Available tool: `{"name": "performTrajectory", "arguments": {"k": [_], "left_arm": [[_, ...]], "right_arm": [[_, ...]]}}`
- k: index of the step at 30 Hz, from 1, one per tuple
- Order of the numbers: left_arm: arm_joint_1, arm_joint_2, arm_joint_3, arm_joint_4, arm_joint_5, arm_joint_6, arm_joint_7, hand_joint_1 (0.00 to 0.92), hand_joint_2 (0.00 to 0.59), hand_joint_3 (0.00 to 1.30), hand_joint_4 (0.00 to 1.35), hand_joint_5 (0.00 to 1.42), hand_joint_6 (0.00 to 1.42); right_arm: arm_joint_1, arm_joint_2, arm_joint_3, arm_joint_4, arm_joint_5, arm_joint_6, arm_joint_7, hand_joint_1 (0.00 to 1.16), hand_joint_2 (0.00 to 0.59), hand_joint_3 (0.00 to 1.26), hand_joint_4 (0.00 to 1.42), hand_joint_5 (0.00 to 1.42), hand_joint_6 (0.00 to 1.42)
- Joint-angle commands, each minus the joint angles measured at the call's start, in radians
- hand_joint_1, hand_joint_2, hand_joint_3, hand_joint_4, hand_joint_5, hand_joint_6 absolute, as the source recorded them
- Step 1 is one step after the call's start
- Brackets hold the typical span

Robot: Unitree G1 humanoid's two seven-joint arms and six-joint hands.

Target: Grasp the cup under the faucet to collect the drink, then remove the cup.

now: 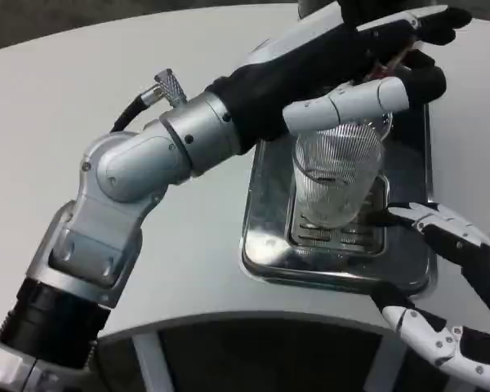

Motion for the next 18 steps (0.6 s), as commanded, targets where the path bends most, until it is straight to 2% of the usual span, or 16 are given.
{"name": "performTrajectory", "arguments": {"k": [1, 9, 11, 18], "left_arm": [[0.032, 0.021, -0.039, 0.027, 0.073, -0.018, -0.004, 0.0, 0.068, 0.12, 0.08, 0.18, 0.21], [0.031, 0.028, -0.04, 0.036, 0.101, -0.047, 0.01, 0.0, 0.062, 0.13, 0.08, 0.17, 0.19], [0.033, 0.03, -0.039, 0.035, 0.11, -0.056, 0.013, 0.0, 0.061, 0.13, 0.07, 0.17, 0.19], [0.039, 0.033, -0.035, 0.03, 0.116, -0.064, 0.013, 0.0, 0.06, 0.13, 0.07, 0.16, 0.19]], "right_arm": [[-0.013, 0.007, 0.007, 0.0, 0.011, 0.019, -0.008, 0.45, 0.428, 0.24, 0.13, 0.06, 0.06], [-0.035, 0.016, 0.024, 0.001, 0.013, 0.051, -0.007, 0.45, 0.428, 0.24, 0.13, 0.07, 0.06], [-0.037, 0.023, 0.031, 0.0, 0.017, 0.063, -0.01, 0.45, 0.428, 0.19, 0.12, 0.07, 0.08], [-0.042, 0.043, 0.052, -0.003, 0.023, 0.092, -0.018, 0.46, 0.422, 0.17, 0.11, 0.09, 0.09]]}}
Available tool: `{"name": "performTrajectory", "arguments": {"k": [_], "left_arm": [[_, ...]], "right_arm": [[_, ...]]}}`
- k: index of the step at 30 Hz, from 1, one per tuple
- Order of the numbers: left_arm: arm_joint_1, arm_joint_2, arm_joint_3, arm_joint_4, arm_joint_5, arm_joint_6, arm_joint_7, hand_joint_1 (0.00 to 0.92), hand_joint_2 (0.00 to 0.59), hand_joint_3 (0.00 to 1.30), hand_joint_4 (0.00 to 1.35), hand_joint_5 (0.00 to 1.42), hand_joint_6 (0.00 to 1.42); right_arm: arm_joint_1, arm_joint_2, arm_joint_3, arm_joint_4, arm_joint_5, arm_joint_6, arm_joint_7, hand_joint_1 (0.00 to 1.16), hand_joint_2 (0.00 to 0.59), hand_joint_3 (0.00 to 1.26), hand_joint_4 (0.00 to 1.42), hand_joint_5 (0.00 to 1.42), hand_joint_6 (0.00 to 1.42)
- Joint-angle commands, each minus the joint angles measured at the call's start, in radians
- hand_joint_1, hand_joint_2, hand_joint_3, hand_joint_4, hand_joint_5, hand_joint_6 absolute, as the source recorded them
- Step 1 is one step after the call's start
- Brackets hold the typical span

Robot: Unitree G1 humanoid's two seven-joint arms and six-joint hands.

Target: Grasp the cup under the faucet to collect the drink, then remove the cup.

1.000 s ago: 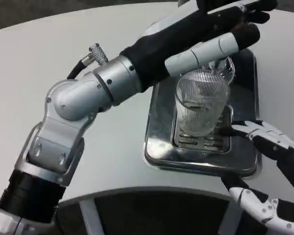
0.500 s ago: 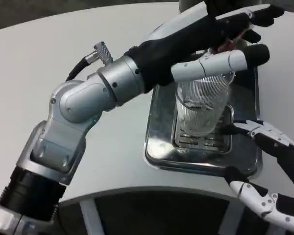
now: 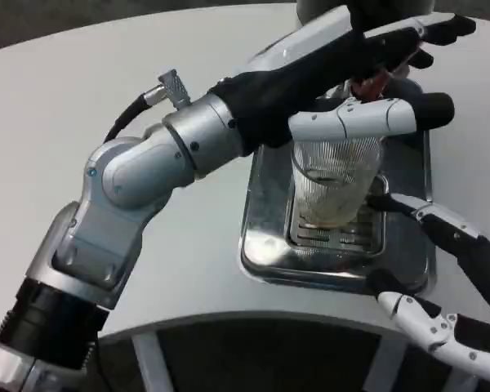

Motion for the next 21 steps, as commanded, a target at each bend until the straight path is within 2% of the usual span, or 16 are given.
{"name": "performTrajectory", "arguments": {"k": [1, 7, 14, 21], "left_arm": [[0.039, 0.021, -0.026, 0.02, 0.036, 0.011, -0.026, 0.0, 0.06, 0.13, 0.07, 0.16, 0.19], [0.039, 0.027, -0.027, 0.013, 0.037, 0.011, -0.029, 0.0, 0.059, 0.13, 0.07, 0.15, 0.19], [0.03, 0.034, -0.025, 0.013, 0.032, 0.011, -0.035, 0.0, 0.059, 0.13, 0.07, 0.15, 0.19], [0.025, 0.037, -0.023, 0.012, 0.028, 0.01, -0.038, 0.0, 0.059, 0.13, 0.07, 0.15, 0.19]], "right_arm": [[0.001, 0.024, 0.016, -0.006, 0.017, 0.023, -0.022, 0.46, 0.42, 0.15, 0.11, 0.09, 0.1], [-0.003, 0.065, 0.037, 0.01, 0.031, 0.048, -0.059, 0.52, 0.37, 0.09, 0.09, 0.13, 0.19], [-0.021, 0.128, 0.101, 0.07, 0.005, 0.035, -0.157, 0.58, 0.33, 0.04, 0.07, 0.16, 0.21], [-0.052, 0.162, 0.156, 0.165, -0.005, 0.004, -0.248, 0.6, 0.301, 0.01, 0.06, 0.12, 0.21]]}}
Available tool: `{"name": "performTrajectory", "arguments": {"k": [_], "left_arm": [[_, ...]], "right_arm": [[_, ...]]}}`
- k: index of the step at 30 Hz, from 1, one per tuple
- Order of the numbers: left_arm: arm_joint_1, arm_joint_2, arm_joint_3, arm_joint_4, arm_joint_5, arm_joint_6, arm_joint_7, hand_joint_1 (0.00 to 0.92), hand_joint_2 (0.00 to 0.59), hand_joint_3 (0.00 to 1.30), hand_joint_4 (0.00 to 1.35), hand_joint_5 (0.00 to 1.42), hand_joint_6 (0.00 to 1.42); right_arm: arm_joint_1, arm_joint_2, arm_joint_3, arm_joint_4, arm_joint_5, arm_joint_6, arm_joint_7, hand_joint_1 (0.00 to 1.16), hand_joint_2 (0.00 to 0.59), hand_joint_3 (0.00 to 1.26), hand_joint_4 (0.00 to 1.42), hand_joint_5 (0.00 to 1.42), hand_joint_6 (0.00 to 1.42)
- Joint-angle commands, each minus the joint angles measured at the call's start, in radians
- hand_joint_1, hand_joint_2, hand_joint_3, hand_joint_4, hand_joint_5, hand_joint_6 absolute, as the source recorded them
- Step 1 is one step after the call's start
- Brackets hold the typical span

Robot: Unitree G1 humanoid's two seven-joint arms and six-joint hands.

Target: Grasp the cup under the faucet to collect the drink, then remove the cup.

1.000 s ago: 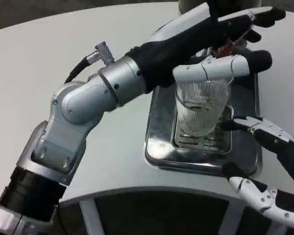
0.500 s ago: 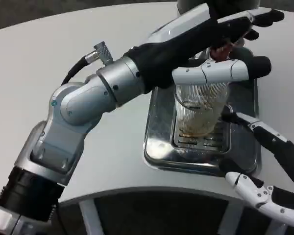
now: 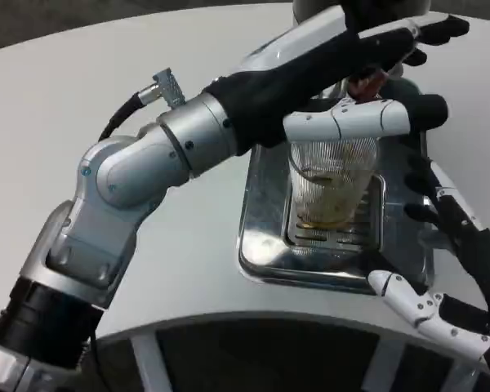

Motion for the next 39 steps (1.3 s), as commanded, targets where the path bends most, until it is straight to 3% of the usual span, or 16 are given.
{"name": "performTrajectory", "arguments": {"k": [1, 7, 11, 17, 33, 39], "left_arm": [[0.024, 0.021, -0.023, 0.013, 0.027, 0.014, -0.038, 0.0, 0.059, 0.13, 0.07, 0.15, 0.19], [0.022, 0.024, -0.022, 0.013, 0.025, 0.014, -0.04, 0.0, 0.06, 0.13, 0.07, 0.15, 0.19], [0.02, 0.025, -0.02, 0.012, 0.023, 0.014, -0.043, 0.0, 0.06, 0.13, 0.07, 0.15, 0.19], [0.014, 0.03, -0.014, 0.012, 0.019, 0.015, -0.048, 0.0, 0.06, 0.13, 0.07, 0.15, 0.19], [0.011, 0.036, -0.009, 0.014, 0.013, 0.015, -0.056, 0.0, 0.06, 0.13, 0.07, 0.15, 0.19], [0.005, 0.03, -0.009, 0.021, 0.009, 0.01, -0.055, 0.0, 0.06, 0.13, 0.07, 0.15, 0.19]], "right_arm": [[-0.019, 0.02, 0.036, 0.065, -0.008, -0.04, -0.058, 0.61, 0.292, 0.01, 0.05, 0.12, 0.21], [-0.059, 0.033, 0.063, 0.159, -0.01, -0.104, -0.127, 0.62, 0.286, 0.01, 0.04, 0.11, 0.18], [-0.083, 0.036, 0.068, 0.242, 0.011, -0.187, -0.171, 0.68, 0.252, 0.01, 0.05, 0.12, 0.18], [-0.124, 0.038, 0.063, 0.329, 0.029, -0.258, -0.216, 0.73, 0.238, 0.0, 0.08, 0.16, 0.19], [-0.24, 0.042, 0.054, 0.474, 0.062, -0.28, -0.261, 0.79, 0.228, 0.02, 0.09, 0.17, 0.21], [-0.253, 0.038, 0.045, 0.48, 0.058, -0.274, -0.274, 0.79, 0.227, 0.03, 0.09, 0.17, 0.21]]}}
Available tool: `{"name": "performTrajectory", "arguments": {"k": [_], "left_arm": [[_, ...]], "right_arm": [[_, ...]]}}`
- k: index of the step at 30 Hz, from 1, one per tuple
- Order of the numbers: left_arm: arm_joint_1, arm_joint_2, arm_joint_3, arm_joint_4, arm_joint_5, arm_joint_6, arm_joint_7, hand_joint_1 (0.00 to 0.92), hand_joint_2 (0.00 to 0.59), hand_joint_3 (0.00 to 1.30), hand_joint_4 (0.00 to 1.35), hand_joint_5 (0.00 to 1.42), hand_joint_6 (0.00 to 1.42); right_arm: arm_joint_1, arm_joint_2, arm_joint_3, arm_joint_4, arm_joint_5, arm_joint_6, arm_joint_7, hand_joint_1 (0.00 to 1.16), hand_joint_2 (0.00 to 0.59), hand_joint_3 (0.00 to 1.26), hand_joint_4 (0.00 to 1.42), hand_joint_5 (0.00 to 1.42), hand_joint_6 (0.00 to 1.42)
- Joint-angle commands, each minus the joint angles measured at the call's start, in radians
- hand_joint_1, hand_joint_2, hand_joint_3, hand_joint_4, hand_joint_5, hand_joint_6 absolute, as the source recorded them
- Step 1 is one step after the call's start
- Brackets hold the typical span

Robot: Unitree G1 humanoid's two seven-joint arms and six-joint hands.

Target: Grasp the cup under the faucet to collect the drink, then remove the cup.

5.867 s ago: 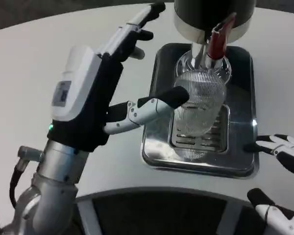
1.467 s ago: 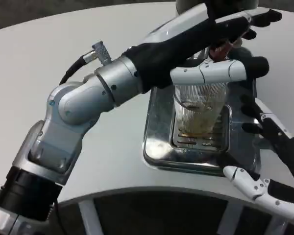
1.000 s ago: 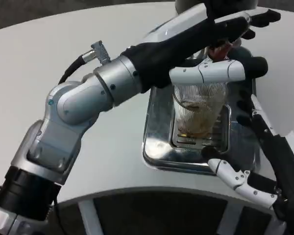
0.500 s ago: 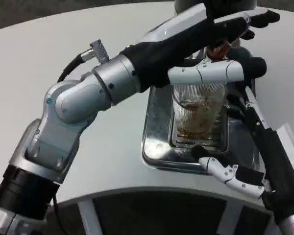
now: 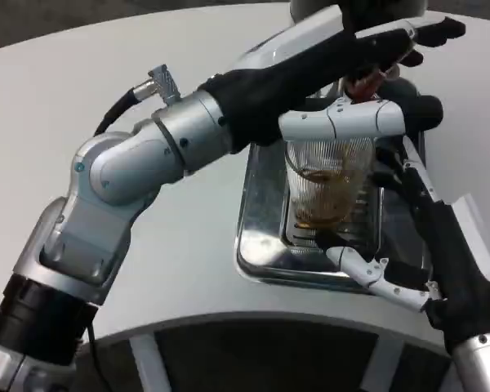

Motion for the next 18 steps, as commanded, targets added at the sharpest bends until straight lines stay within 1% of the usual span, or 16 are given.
{"name": "performTrajectory", "arguments": {"k": [1, 10, 18], "left_arm": [[0.011, 0.014, -0.015, 0.023, 0.016, 0.01, -0.033, 0.0, 0.06, 0.13, 0.07, 0.15, 0.19], [0.002, 0.013, -0.017, 0.03, 0.015, 0.004, -0.037, 0.0, 0.06, 0.13, 0.07, 0.15, 0.19], [-0.003, 0.014, -0.017, 0.034, 0.016, 0.0, -0.043, 0.0, 0.061, 0.14, 0.08, 0.15, 0.19]], "right_arm": [[-0.001, 0.002, -0.01, 0.001, 0.005, -0.012, -0.016, 0.79, 0.227, 0.03, 0.09, 0.17, 0.21], [-0.05, 0.004, -0.027, 0.032, 0.009, -0.003, -0.022, 0.78, 0.229, 0.03, 0.09, 0.17, 0.2], [-0.095, 0.009, -0.027, 0.069, 0.008, 0.005, -0.022, 0.78, 0.233, 0.03, 0.09, 0.16, 0.18]]}}
